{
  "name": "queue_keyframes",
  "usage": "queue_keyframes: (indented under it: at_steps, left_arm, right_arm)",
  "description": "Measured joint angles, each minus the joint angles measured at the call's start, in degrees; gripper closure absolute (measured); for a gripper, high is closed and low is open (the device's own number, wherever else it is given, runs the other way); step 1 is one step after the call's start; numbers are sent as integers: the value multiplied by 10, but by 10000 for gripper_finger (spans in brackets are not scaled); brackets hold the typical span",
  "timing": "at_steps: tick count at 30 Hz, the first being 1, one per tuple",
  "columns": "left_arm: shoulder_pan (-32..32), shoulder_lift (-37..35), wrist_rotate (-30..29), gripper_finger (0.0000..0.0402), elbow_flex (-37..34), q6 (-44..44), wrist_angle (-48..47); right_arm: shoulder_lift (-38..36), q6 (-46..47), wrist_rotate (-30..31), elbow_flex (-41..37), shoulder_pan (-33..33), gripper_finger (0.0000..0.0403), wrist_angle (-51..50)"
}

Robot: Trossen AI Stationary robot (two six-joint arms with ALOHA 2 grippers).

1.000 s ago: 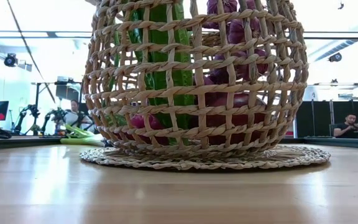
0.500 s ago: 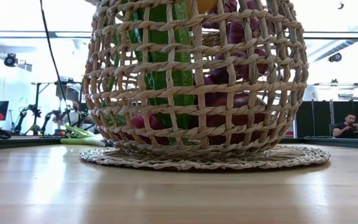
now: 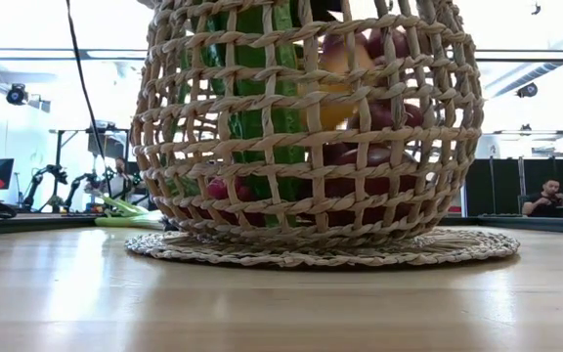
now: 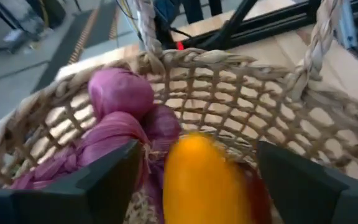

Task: Build produce basket
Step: Put the celery into the basket

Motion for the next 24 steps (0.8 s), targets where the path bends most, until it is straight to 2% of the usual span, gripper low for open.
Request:
queue_keyframes:
  at_steps: [6,12,15,19,22,24]
  left_arm:
    - [-5,-36,11,54,21,-27,-54]
    - [-49,-100,-34,50,65,-49,-116]
    - [-77,-139,-58,50,88,-80,-182]
    - [-112,-191,-145,50,109,-153,-310]
    - [-122,-235,-226,50,113,-256,-436]
    - [-110,-263,-247,50,113,-336,-517]
  right_arm:
    - [0,0,-1,0,0,294,0]
    - [0,0,-1,0,0,294,0]
    - [0,0,-1,0,0,294,0]
    - [0,0,-1,0,0,294,0]
    - [0,0,-1,0,0,294,0]
    - [0,-1,-1,0,0,294,0]
